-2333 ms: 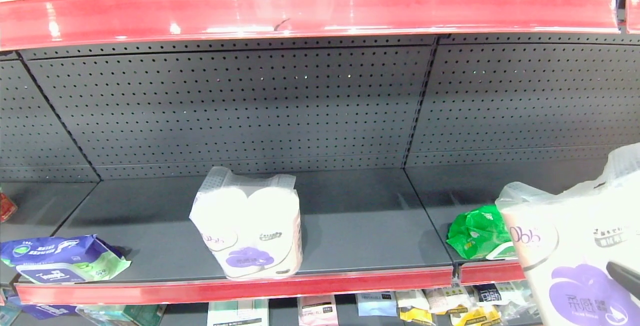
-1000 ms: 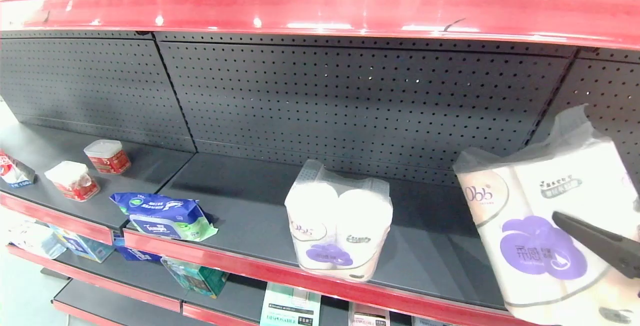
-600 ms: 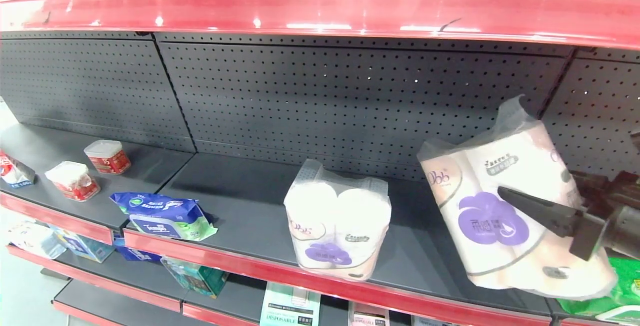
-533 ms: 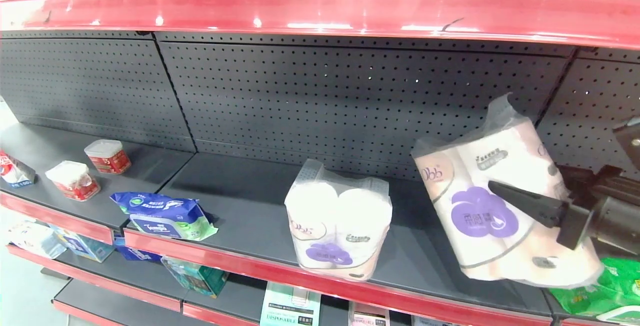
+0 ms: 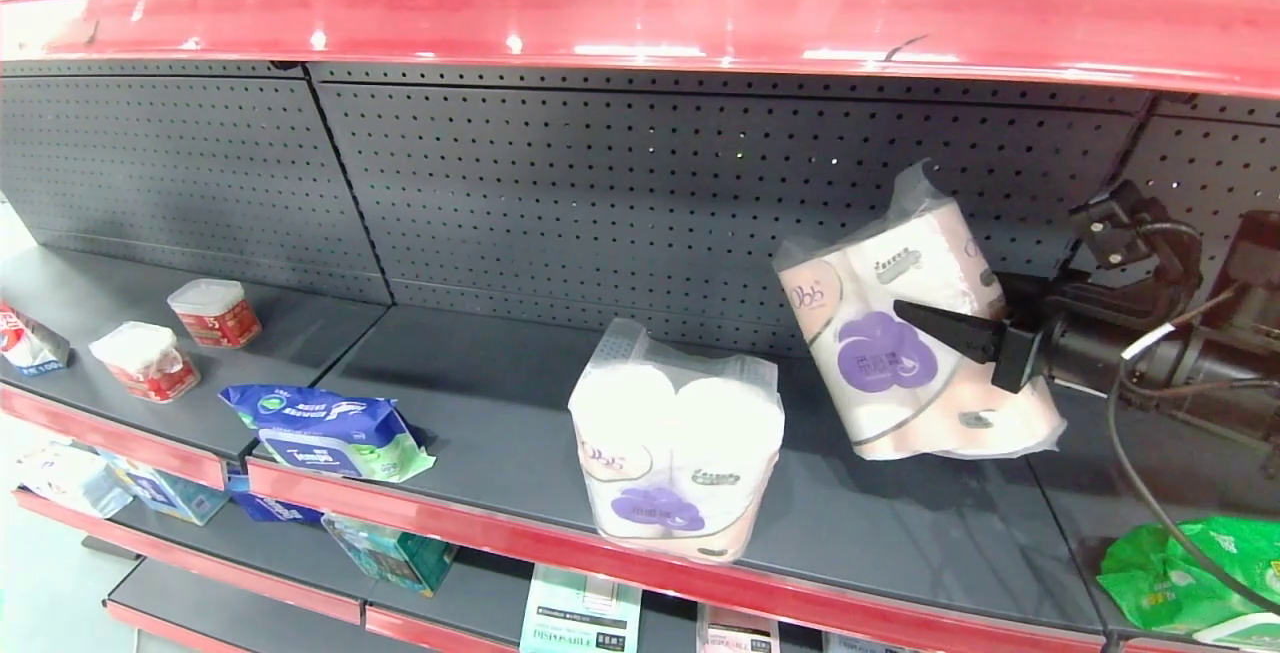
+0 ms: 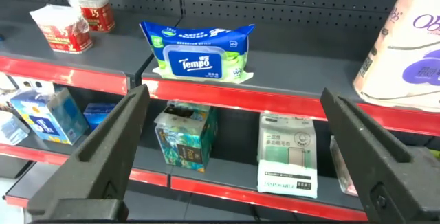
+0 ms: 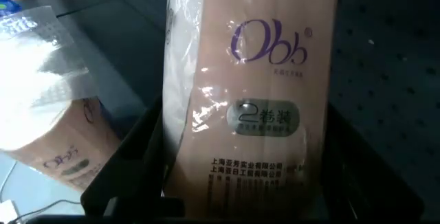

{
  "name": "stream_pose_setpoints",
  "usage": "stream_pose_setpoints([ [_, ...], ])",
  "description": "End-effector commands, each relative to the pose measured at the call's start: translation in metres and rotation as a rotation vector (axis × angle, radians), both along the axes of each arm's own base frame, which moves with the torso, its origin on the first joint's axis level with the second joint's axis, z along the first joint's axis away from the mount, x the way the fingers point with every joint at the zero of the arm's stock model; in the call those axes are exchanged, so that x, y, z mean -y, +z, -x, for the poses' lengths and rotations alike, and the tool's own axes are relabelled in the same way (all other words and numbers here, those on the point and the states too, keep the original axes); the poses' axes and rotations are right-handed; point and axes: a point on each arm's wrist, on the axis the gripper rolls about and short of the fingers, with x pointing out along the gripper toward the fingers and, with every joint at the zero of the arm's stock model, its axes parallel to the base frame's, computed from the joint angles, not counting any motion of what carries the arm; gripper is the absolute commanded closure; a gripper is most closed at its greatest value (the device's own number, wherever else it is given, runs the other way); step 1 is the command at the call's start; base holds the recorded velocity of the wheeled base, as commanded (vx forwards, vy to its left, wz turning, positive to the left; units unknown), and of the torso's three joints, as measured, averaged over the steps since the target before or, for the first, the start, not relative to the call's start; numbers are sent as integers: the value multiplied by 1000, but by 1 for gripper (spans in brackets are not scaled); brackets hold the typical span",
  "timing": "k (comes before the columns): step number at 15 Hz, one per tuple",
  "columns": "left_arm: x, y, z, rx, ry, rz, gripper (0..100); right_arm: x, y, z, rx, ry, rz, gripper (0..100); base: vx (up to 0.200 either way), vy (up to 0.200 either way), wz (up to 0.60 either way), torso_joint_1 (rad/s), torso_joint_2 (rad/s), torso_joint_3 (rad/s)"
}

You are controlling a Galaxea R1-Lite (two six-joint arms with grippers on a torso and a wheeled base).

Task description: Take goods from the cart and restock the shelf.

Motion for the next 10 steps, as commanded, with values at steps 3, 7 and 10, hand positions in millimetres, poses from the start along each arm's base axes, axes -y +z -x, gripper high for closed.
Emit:
stream_pose_setpoints([
  [3, 0, 0, 0, 0, 0, 0, 0, -6, -37, -40, -36, 94, -10, 100, 0, 0, 0, 0, 0, 0],
  [7, 0, 0, 0, 0, 0, 0, 0, -23, -41, -69, 35, 153, -23, 100, 0, 0, 0, 0, 0, 0],
  [10, 0, 0, 0, 0, 0, 0, 0, -47, -46, -87, 76, 210, -31, 100, 0, 0, 0, 0, 0, 0],
])
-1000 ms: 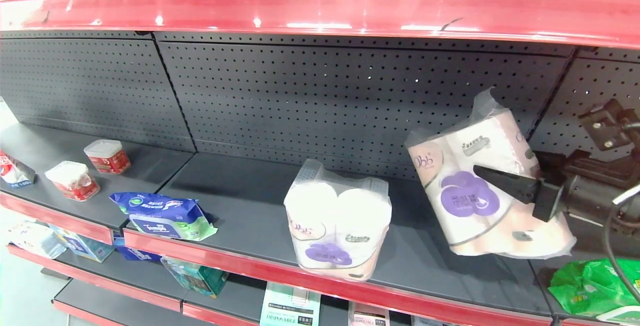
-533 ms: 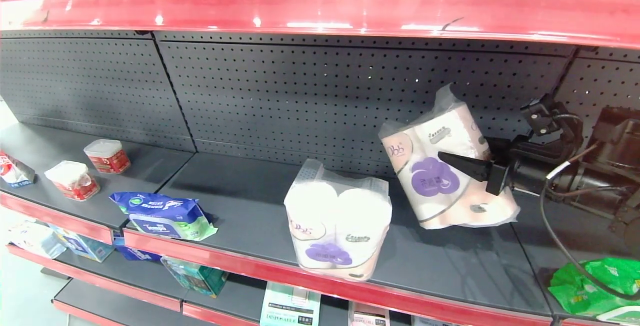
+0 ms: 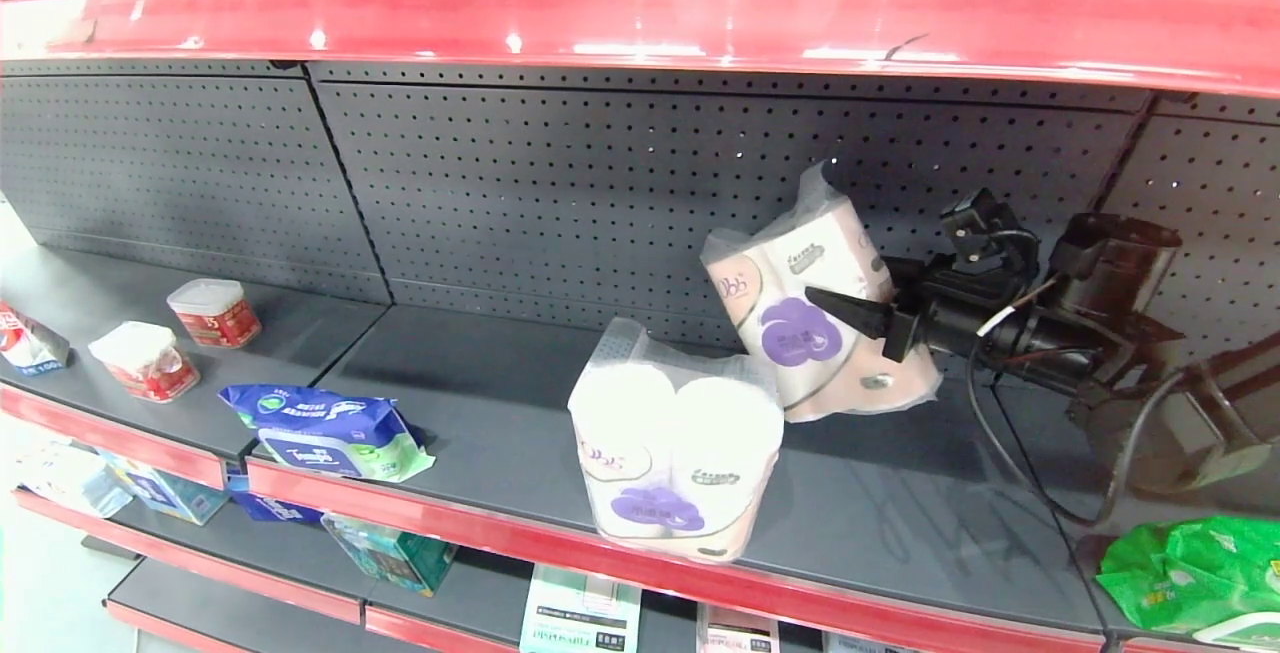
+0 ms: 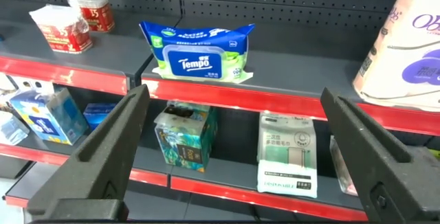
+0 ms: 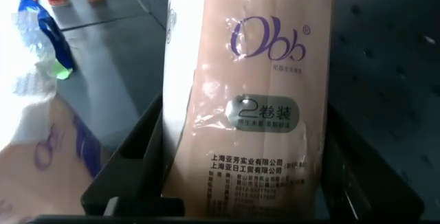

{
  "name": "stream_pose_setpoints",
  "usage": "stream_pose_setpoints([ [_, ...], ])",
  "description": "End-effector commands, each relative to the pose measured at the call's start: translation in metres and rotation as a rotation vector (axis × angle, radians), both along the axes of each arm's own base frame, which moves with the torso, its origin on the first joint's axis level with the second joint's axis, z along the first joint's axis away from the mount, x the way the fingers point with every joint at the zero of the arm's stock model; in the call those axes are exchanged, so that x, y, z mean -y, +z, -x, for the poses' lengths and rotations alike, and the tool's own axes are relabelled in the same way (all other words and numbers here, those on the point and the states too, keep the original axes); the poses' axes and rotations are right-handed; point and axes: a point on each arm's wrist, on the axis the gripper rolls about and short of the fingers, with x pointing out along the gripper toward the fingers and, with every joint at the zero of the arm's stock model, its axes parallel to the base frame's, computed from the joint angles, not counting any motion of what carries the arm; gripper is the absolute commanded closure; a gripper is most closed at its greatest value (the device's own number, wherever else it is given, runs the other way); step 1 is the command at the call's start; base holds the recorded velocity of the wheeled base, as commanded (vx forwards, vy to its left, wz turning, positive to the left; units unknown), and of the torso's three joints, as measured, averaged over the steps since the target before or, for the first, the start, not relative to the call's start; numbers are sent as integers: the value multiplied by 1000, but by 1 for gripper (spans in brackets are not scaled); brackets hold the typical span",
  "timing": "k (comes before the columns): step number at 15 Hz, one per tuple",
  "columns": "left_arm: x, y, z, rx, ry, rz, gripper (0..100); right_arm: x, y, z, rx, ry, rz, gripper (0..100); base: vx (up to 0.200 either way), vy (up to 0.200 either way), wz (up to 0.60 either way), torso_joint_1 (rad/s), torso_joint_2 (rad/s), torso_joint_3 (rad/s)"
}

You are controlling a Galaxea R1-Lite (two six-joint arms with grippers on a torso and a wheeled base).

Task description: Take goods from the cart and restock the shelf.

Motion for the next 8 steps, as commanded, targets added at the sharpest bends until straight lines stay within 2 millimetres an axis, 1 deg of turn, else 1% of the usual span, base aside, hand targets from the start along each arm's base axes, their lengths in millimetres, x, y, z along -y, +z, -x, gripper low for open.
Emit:
stream_pose_setpoints([
  [1, 0, 0, 0, 0, 0, 1, 0, -23, -20, -17, -7, 52, -1, 100, 0, 0, 0, 0, 0, 0],
  [4, 0, 0, 0, 0, 0, 1, 0, -38, -27, -27, 10, 84, -5, 100, 0, 0, 0, 0, 0, 0],
  [5, 0, 0, 0, 0, 0, 1, 0, -39, -29, -28, 9, 89, -5, 100, 0, 0, 0, 0, 0, 0],
  [6, 0, 0, 0, 0, 0, 1, 0, -42, -35, -30, 3, 98, 3, 100, 0, 0, 0, 0, 0, 0],
  [8, 0, 0, 0, 0, 0, 1, 0, -37, -44, -30, 4, 117, 31, 100, 0, 0, 0, 0, 0, 0],
])
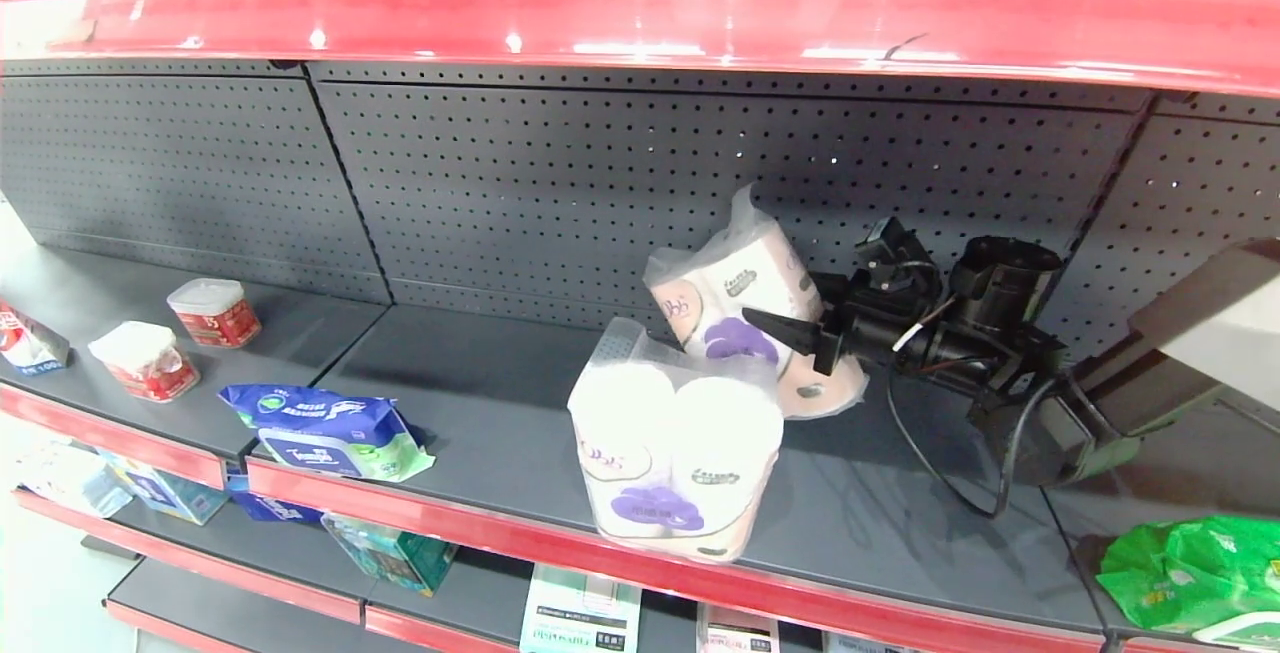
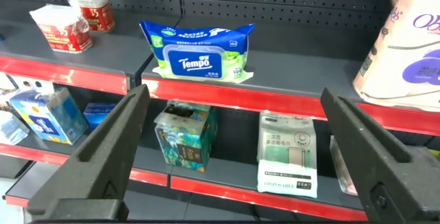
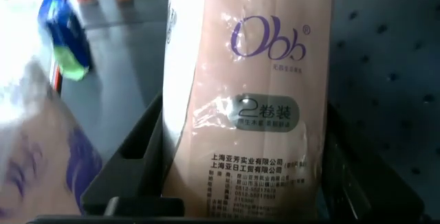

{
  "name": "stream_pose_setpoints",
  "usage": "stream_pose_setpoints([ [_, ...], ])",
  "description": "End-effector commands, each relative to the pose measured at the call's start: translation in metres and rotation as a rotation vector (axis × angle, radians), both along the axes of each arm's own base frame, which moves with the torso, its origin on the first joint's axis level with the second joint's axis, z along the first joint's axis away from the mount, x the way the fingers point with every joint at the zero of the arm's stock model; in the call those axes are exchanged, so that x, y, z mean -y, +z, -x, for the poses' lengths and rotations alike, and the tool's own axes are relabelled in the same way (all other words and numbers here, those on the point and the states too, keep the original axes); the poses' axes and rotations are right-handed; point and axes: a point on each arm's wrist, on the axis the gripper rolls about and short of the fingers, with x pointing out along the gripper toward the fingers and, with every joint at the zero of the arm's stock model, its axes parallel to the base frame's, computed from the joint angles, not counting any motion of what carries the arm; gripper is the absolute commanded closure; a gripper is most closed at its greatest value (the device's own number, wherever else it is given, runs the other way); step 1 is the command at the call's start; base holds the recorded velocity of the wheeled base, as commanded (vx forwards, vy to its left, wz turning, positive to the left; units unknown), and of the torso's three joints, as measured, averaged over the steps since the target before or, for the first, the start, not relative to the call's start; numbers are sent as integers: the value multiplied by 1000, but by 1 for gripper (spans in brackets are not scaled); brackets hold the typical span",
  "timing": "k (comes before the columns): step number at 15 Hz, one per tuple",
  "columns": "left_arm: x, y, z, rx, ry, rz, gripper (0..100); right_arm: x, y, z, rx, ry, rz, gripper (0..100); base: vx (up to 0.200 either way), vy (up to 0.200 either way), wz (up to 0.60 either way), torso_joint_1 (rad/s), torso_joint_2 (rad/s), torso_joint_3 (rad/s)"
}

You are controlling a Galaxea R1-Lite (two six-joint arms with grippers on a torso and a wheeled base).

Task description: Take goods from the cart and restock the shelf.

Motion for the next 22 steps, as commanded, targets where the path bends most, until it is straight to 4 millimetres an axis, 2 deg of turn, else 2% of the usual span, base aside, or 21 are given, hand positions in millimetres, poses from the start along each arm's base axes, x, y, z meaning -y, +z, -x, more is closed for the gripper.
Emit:
stream_pose_setpoints([
  [1, 0, 0, 0, 0, 0, 0, 0, 9, -12, -3, 0, 0, 39, 100, 0, 0, 0, 0, 0, 0],
  [3, 0, 0, 0, 0, 0, 0, 0, 13, -12, -3, 12, 25, 50, 100, 0, 0, 0, 0, 0, 0],
  [8, 0, 0, 0, 0, 0, 0, 0, 41, -18, 13, -5, 68, 84, 100, 0, 0, 0, 0, 0, 0],
  [11, 0, 0, 0, 0, 0, 0, 0, 48, -23, 20, -11, 80, 102, 100, 0, 0, 0, 0, 0, 0],
  [16, 0, 0, 0, 0, 0, 0, 0, 73, -56, 43, -32, 148, 177, 100, 0, 0, 0, 0, 0, 0],
  [18, 0, 0, 0, 0, 0, 0, 0, 77, -66, 45, -34, 175, 189, 100, 0, 0, 0, 0, 0, 0],
  [22, 0, 0, 0, 0, 0, 0, 0, 73, -67, 37, -12, 176, 196, 100, 0, 0, 0, 0, 0, 0],
])
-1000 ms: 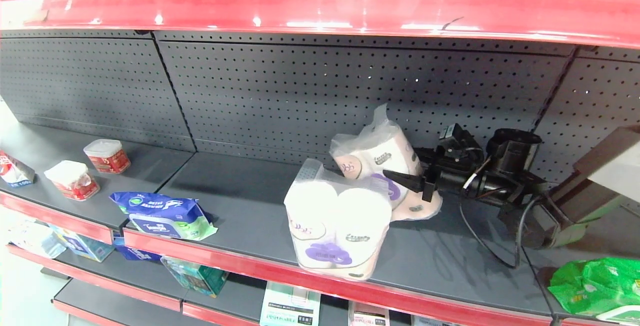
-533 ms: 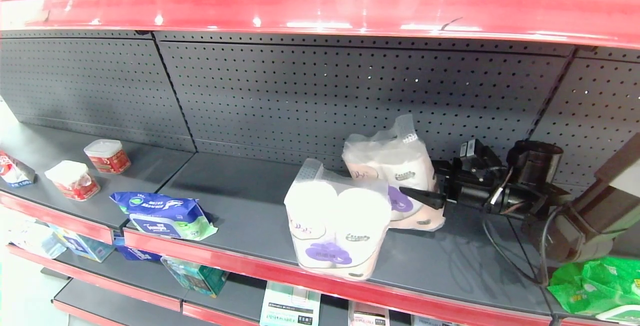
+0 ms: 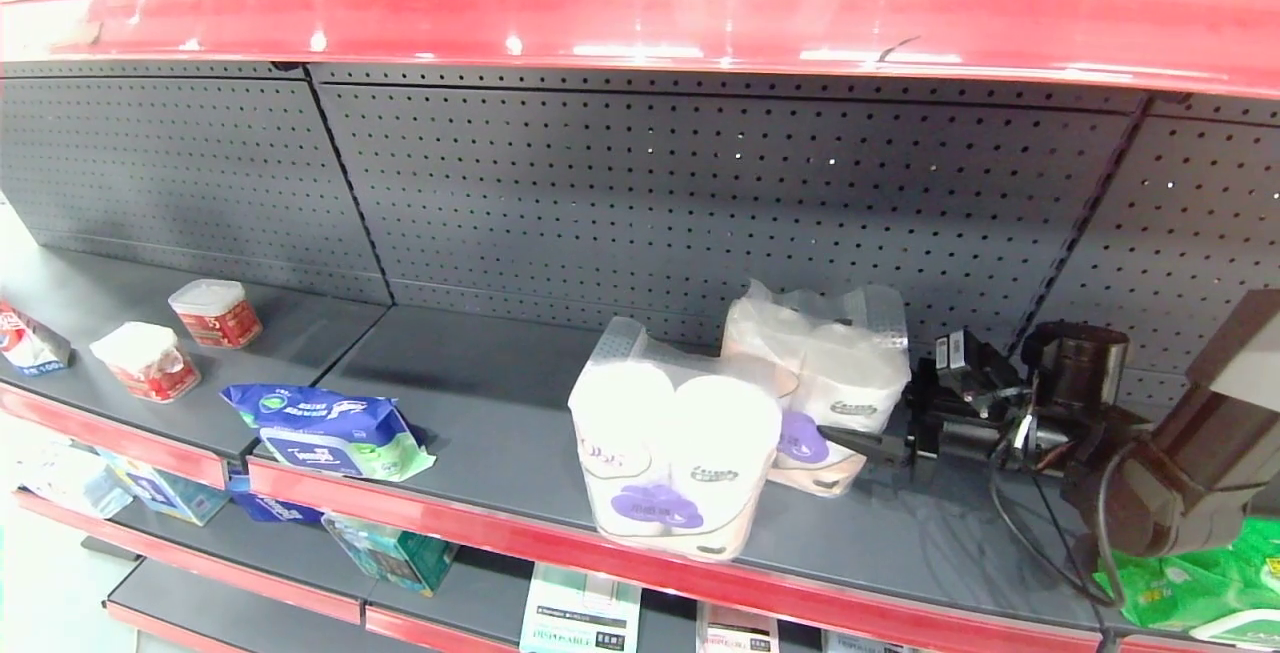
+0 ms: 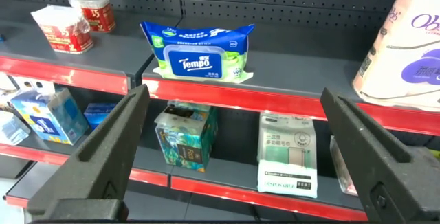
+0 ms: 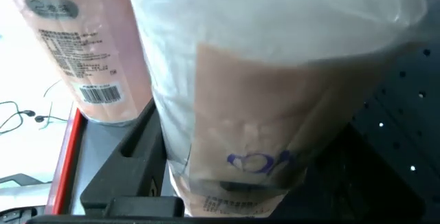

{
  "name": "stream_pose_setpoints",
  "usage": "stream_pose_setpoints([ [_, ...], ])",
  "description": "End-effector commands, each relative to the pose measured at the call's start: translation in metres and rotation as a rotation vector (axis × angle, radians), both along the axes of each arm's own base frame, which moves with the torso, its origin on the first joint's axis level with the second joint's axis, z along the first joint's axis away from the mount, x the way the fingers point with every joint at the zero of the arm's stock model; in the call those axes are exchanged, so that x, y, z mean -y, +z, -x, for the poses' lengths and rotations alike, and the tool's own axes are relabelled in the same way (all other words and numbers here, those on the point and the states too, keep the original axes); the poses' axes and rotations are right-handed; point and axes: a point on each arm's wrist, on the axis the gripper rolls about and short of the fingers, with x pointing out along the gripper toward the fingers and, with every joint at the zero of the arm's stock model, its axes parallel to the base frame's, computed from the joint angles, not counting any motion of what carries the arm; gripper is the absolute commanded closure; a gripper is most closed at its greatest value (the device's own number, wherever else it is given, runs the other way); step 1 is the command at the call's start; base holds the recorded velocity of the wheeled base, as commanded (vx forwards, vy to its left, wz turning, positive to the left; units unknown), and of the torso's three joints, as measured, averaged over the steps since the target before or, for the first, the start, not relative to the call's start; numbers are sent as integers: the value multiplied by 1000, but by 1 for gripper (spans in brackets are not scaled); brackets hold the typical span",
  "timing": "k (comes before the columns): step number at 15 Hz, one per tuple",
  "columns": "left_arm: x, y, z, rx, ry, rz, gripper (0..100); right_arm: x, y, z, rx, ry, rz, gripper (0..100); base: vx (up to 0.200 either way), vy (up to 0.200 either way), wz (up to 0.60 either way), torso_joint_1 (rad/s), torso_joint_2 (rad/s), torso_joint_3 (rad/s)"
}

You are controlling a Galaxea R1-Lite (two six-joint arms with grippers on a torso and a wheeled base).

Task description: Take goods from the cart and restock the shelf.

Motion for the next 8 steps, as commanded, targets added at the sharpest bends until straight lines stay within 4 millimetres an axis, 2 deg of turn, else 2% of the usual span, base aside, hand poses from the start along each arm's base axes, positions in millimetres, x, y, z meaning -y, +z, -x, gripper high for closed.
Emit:
stream_pose_setpoints([
  [1, 0, 0, 0, 0, 0, 0, 0, -6, 0, -5, 7, 14, -2, 100, 0, 0, 0, 0, 0, 0],
  [4, 0, 0, 0, 0, 0, 0, 0, -23, 8, -18, 56, 55, -13, 100, 0, 0, 0, 0, 0, 0],
  [8, 0, 0, 0, 0, 0, 0, 0, -43, 8, -19, 50, 110, -25, 100, 0, 0, 0, 0, 0, 0],
])
